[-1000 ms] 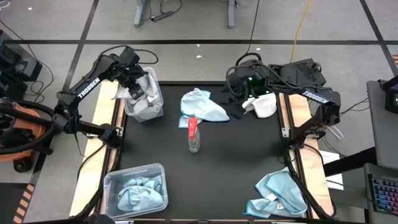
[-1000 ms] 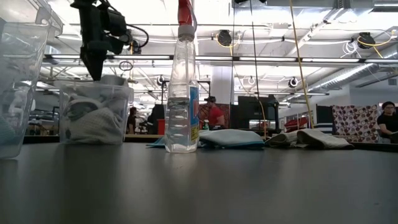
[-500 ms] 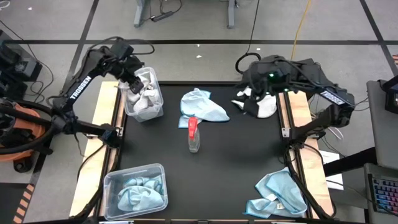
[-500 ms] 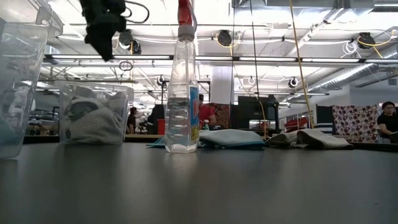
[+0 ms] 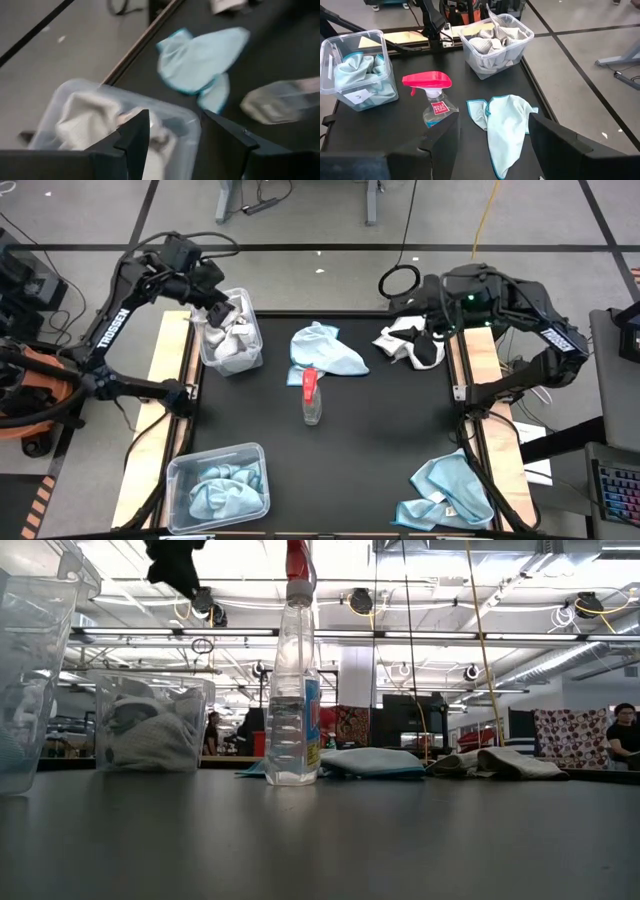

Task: Sort microfiber towel by color & place in baskets
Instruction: Put the blue towel into the bottom transparent bin

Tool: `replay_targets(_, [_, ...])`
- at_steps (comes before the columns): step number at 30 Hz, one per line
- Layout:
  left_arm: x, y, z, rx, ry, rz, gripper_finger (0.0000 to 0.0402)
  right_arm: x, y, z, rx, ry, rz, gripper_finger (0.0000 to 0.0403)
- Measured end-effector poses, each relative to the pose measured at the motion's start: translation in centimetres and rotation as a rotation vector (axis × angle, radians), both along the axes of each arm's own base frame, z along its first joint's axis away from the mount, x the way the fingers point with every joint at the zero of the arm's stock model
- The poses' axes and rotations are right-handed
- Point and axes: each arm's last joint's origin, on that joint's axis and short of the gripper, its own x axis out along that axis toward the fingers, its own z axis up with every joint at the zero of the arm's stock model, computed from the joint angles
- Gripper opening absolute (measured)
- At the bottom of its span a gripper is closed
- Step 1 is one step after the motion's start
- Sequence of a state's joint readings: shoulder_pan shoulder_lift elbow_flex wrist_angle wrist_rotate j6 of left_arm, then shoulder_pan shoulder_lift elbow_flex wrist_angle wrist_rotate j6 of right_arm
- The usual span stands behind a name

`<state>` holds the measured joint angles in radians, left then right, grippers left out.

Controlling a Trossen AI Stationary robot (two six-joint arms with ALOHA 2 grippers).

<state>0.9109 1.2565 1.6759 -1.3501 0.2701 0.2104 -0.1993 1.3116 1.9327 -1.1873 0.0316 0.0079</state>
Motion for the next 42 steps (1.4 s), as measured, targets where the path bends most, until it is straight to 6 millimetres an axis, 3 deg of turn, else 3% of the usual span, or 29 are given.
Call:
replay_targets(12, [1.1,-2.3,2.3,-0.028,-0.296,-0.183,0.0183,-1.2,0.2,-0.2,0.013,0.048,0.000,0.0226])
replay_targets(27, [4.0,-5.1,3.4,-0.013,-0.415,-0.400,0.0183,-2.1,0.4,-2.0,0.117,0.231,-0.048,0.0226])
replay_targets(33, [5.2,-6.4,4.2,0.013,-0.484,-0.485,0.0183,0.1,0.2,-4.2,0.136,0.238,-0.051,0.0226])
replay_targets(42, [5.9,-8.0,4.3,-0.016,-0.502,-0.555,0.0183,4.5,-0.5,-10.5,0.146,0.212,-0.056,0.0226])
